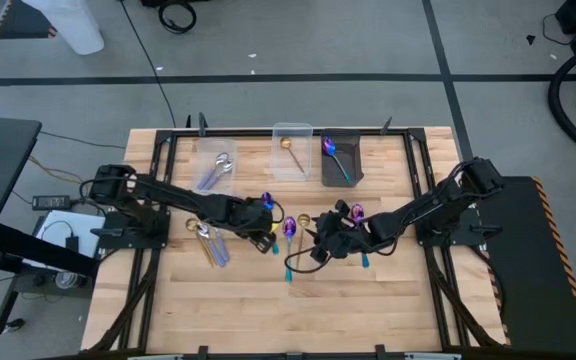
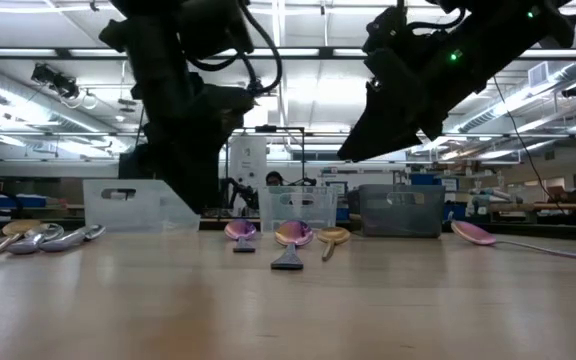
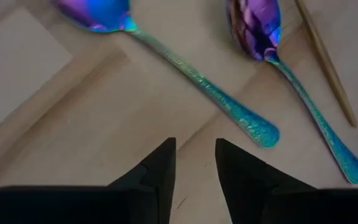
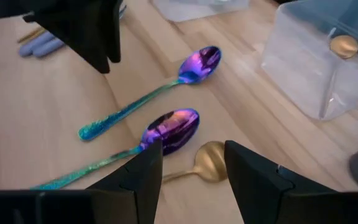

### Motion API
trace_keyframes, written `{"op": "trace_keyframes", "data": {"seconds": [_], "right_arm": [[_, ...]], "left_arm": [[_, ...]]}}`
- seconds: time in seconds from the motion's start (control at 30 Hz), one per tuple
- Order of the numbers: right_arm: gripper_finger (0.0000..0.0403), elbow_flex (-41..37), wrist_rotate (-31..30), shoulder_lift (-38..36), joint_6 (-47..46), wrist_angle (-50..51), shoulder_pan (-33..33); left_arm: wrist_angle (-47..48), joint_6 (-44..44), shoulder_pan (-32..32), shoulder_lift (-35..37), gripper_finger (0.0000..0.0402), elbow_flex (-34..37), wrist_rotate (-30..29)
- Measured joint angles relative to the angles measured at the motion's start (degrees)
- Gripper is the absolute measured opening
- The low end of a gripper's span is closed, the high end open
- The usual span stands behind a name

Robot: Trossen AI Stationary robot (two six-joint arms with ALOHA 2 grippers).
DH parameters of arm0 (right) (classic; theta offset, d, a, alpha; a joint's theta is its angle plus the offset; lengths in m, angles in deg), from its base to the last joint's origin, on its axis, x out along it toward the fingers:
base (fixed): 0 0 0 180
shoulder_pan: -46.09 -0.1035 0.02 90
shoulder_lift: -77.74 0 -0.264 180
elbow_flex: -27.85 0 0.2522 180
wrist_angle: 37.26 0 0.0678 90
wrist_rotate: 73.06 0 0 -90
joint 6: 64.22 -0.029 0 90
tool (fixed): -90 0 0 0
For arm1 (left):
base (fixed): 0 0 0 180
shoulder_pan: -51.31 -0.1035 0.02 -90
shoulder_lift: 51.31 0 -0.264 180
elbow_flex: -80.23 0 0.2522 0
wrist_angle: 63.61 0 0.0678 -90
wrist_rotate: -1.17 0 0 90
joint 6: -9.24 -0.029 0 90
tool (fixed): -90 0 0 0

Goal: Sort silverware by color (type)
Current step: Put the blue spoon into the black bin

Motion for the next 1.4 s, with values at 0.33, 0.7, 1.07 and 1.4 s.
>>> {"op": "trace_keyframes", "data": {"seconds": [0.33, 0.7, 1.07, 1.4], "right_arm": [[0.0183, 0.02, 3.49, -0.28, 6.34, 0.23, -1.33], [0.0183, 0.02, 3.44, -0.29, 10.35, 5.43, -3.04], [0.0183, 0.01, -0.89, -0.27, 6.84, 14.24, -3.55], [0.0183, 0.00, -1.15, -0.27, 6.96, 14.12, -3.58]], "left_arm": [[-3.60, 2.60, -0.15, -0.61, 0.0185, -0.50, -3.45], [-4.54, 7.34, 1.32, -2.18, 0.0177, -1.72, -7.64], [-1.58, 5.41, -1.39, -8.62, 0.0172, -6.68, -8.57], [-1.56, 3.53, -3.42, -11.87, 0.0186, -7.08, -8.08]]}}
